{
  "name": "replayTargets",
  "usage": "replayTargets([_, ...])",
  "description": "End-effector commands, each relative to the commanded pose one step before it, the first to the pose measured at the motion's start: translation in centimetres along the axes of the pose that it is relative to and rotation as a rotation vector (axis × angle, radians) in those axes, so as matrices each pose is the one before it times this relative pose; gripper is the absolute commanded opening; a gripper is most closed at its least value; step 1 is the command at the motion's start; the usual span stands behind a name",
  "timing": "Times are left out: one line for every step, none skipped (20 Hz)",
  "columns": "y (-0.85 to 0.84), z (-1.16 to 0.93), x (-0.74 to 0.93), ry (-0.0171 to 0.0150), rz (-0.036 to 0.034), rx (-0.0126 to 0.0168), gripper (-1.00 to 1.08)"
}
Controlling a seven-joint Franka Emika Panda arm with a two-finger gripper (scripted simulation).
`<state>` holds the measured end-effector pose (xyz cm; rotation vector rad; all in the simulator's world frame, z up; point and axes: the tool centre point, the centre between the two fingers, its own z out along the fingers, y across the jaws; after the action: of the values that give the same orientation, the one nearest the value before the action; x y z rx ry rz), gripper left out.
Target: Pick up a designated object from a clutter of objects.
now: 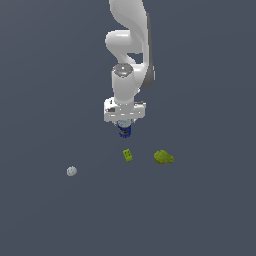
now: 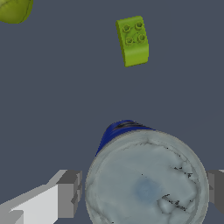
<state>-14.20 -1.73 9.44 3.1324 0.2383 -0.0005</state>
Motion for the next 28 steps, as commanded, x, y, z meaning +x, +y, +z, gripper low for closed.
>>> replayTargets([0.004,0.940,-0.035,0.00021,-0.00007,-0.00012,1.00])
replayTargets([0.002,0.288,-0.008,0.00000,0.00000,0.00000,1.00])
replayTargets([-0.026,0.242,0.000,0.00009,-0.00067,-0.00014,1.00])
replayTargets([0.002,0.204,-0.002,0.00000,0.00000,0.00000,1.00])
replayTargets([0.002,0.163,0.002,0.00000,0.00000,0.00000,1.00])
replayTargets([0.002,0.121,0.006,0.00000,0.00000,0.00000,1.00])
replayTargets([0.002,0.080,0.010,0.00000,0.00000,0.00000,1.00])
replayTargets([0.002,0.038,0.014,0.00000,0.00000,0.00000,1.00])
replayTargets([0.002,-0.003,0.018,0.00000,0.00000,0.00000,1.00])
replayTargets([0.002,-0.038,0.019,0.00000,0.00000,0.00000,1.00])
replayTargets([0.000,-0.018,0.007,0.00000,0.00000,0.00000,1.00])
replayTargets([0.000,0.000,0.000,0.00000,0.00000,0.00000,-1.00])
replayTargets([0.000,0.000,0.000,0.00000,0.00000,0.00000,-1.00])
replayTargets([0.000,0.000,0.000,0.00000,0.00000,0.00000,-1.00])
replayTargets([0.000,0.000,0.000,0.00000,0.00000,0.00000,-1.00])
replayTargets([0.000,0.000,0.000,0.00000,0.00000,0.00000,-1.00])
replayTargets([0.000,0.000,0.000,0.00000,0.00000,0.00000,-1.00])
replayTargets([0.000,0.000,0.000,0.00000,0.00000,0.00000,-1.00])
replayTargets([0.000,0.000,0.000,0.00000,0.00000,0.00000,-1.00])
replayTargets([0.000,0.000,0.000,0.00000,0.00000,0.00000,-1.00])
replayTargets([0.000,0.000,0.000,0.00000,0.00000,0.00000,-1.00])
replayTargets([0.004,0.009,-0.032,-0.00054,0.00013,0.00041,-1.00])
replayTargets([0.006,-0.019,0.004,0.00000,0.00000,0.00000,-1.00])
replayTargets([0.019,-0.058,0.013,0.00000,0.00000,0.00000,-1.00])
replayTargets([0.032,-0.097,0.021,0.00000,0.00000,0.00000,-1.00])
replayTargets([0.045,-0.136,0.030,0.00000,0.00000,0.00000,-1.00])
replayTargets([0.058,-0.175,0.039,0.00000,0.00000,0.00000,-1.00])
replayTargets([0.071,-0.214,0.047,0.00000,0.00000,0.00000,-1.00])
